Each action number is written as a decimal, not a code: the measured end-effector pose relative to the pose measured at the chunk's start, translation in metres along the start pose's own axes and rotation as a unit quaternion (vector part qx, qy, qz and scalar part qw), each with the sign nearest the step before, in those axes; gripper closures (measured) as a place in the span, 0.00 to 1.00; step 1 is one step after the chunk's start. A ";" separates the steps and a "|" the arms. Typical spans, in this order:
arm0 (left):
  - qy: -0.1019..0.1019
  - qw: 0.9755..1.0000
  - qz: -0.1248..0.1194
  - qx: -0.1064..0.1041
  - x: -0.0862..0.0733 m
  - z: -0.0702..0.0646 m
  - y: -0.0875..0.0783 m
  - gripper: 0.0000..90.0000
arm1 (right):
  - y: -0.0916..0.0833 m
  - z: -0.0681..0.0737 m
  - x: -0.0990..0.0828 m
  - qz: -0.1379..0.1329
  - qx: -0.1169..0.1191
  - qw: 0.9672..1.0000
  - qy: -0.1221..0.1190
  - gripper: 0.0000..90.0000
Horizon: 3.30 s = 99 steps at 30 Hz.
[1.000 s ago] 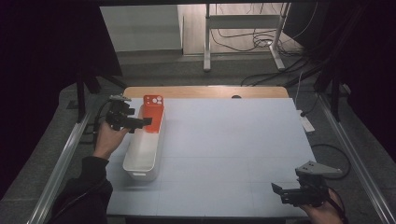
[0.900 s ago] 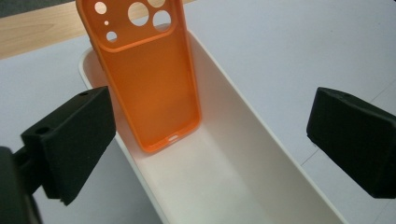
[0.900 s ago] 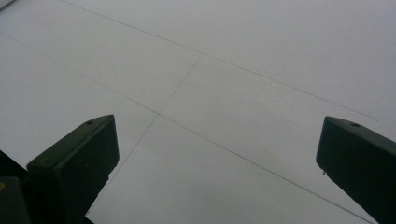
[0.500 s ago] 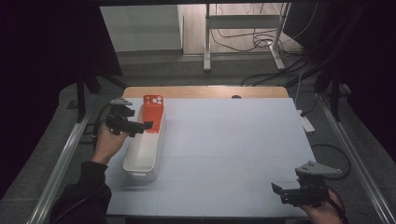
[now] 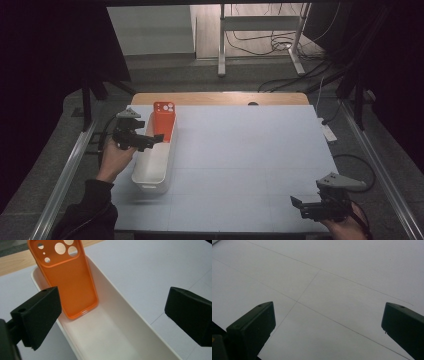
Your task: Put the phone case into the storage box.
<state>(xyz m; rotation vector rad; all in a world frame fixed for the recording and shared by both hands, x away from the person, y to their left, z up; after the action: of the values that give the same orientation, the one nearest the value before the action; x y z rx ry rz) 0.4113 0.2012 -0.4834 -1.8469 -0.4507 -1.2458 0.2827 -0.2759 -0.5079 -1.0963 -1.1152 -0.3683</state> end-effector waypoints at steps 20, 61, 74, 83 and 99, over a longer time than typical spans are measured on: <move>0.009 1.000 -0.018 -0.008 -0.009 -0.017 -0.011 0.01 | 0.000 0.000 0.000 0.000 0.000 1.000 0.000 0.00; 0.010 0.999 -0.028 -0.020 -0.034 -0.048 -0.046 0.01 | 0.000 0.000 0.000 0.000 0.000 1.000 -0.001 0.00; 0.002 1.000 -0.026 -0.014 -0.046 -0.053 -0.061 0.01 | 0.000 0.000 0.000 -0.001 0.001 1.000 -0.002 0.00; -0.008 0.999 -0.031 -0.004 -0.058 -0.053 -0.078 0.01 | 0.000 0.001 0.000 -0.003 0.001 1.000 -0.001 0.00; -0.003 0.999 -0.032 0.011 -0.071 -0.059 -0.096 0.01 | 0.000 0.001 0.001 -0.004 0.000 1.000 -0.003 0.00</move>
<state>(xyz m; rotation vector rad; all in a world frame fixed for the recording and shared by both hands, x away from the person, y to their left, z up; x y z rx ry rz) 0.2799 0.2208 -0.4944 -1.8313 -0.5269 -1.2735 0.2826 -0.2754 -0.5072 -1.0926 -1.1249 -0.3722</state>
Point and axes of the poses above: each handheld gripper's, and its own axes: y roughly forward along the jaws, x roughly out of its top, z roughly to its left, the point moved 9 cm from there along y, roughly forward along the jaws, and after that the axes turned 13 degrees about -z, right-handed, at the moved point
